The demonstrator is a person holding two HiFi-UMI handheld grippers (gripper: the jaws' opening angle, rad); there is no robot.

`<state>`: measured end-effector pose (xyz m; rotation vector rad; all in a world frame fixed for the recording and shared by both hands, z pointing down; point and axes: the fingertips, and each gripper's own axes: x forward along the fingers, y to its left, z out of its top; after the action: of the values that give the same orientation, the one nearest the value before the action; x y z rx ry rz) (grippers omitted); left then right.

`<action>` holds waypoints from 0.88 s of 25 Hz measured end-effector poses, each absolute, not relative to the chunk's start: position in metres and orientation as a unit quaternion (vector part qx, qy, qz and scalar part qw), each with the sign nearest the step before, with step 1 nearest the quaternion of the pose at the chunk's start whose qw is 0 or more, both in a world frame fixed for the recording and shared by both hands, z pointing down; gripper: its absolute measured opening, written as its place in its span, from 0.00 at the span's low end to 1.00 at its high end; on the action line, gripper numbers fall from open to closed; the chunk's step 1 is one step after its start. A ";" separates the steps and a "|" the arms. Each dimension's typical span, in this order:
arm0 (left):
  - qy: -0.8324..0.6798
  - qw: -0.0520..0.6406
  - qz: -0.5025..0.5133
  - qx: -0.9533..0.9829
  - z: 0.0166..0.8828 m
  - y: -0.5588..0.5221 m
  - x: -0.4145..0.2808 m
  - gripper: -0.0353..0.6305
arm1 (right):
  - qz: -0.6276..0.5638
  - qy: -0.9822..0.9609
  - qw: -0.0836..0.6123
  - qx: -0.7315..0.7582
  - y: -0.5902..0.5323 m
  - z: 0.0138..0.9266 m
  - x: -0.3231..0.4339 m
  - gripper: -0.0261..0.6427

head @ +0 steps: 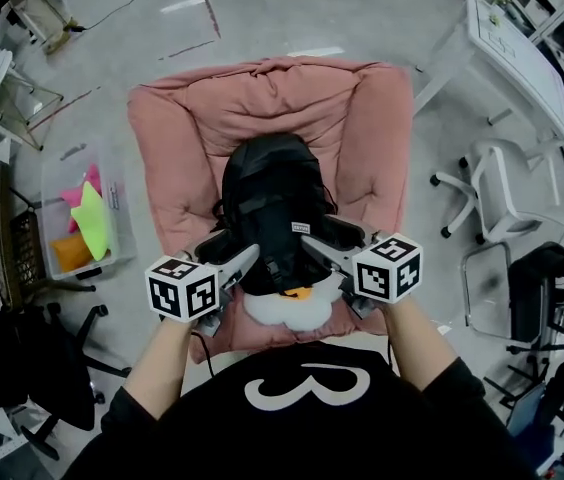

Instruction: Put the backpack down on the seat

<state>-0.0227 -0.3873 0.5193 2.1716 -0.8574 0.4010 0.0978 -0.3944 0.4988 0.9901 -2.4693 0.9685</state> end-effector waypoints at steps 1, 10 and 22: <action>-0.326 0.372 0.146 0.857 0.505 -0.379 -0.021 0.47 | 0.336 -0.868 0.142 0.337 -0.386 0.487 0.090 0.42; -0.319 0.326 0.093 0.885 0.422 -0.313 -0.033 0.08 | 0.319 -0.891 0.040 0.322 -0.318 0.409 0.040 0.09; -0.279 0.255 0.061 0.924 0.346 -0.220 -0.050 0.06 | 0.228 -0.910 0.020 0.346 -0.223 0.339 0.015 0.04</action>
<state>-0.0504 -0.2196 0.3462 2.5089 -0.7586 0.1662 0.0151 -0.2234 0.3386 1.0745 -2.8220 0.7064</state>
